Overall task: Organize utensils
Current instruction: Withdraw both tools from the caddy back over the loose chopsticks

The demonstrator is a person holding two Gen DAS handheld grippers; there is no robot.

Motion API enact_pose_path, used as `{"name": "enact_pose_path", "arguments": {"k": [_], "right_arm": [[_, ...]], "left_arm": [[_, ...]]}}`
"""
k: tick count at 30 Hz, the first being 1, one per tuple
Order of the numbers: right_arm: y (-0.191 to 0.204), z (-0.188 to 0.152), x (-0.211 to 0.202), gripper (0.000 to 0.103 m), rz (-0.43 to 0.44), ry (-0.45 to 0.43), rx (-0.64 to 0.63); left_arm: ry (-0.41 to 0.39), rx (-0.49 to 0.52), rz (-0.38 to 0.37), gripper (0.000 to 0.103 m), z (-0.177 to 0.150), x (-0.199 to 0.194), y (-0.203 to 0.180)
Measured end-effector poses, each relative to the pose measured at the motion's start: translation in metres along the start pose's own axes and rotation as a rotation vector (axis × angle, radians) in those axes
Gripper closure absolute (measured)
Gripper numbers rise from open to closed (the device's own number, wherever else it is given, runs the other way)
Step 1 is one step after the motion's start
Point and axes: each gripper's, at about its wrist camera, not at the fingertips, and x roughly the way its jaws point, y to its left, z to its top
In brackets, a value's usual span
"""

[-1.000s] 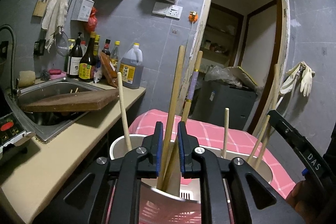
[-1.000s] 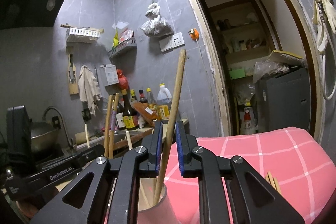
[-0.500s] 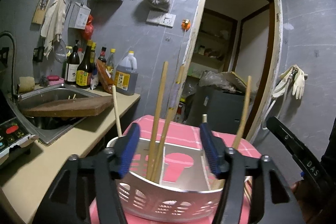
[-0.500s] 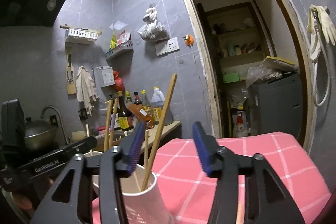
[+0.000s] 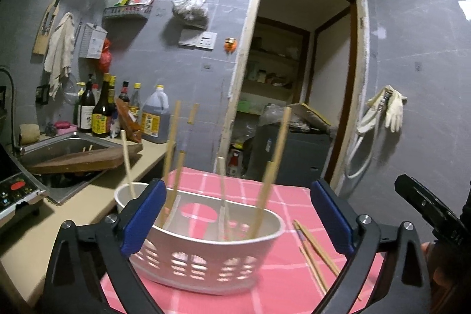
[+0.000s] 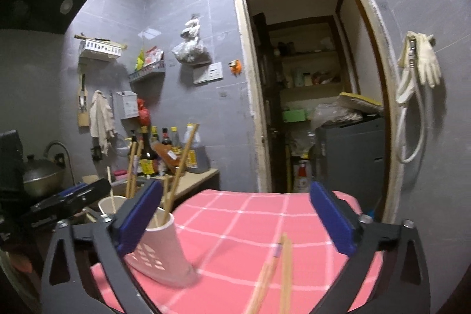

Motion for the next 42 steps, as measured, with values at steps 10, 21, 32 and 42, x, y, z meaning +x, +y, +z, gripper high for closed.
{"name": "enact_pose_path", "arguments": {"k": [10, 21, 32, 42], "right_arm": [[-0.034, -0.013, -0.023, 0.0, -0.078, 0.06, -0.038], [-0.067, -0.037, -0.007, 0.0, -0.105, 0.211, -0.003], [-0.086, -0.06, 0.028, 0.024, -0.08, 0.421, 0.017], [-0.097, -0.078, 0.073, 0.061, -0.014, 0.601, 0.019]], "left_arm": [[0.131, 0.055, -0.067, 0.006, -0.032, 0.013, -0.056], [0.327, 0.069, -0.079, 0.006, -0.071, 0.051, -0.086], [0.529, 0.07, -0.115, 0.024, -0.091, 0.098, -0.096], [0.688, 0.066, -0.142, 0.061, -0.103, 0.145, -0.102]]}}
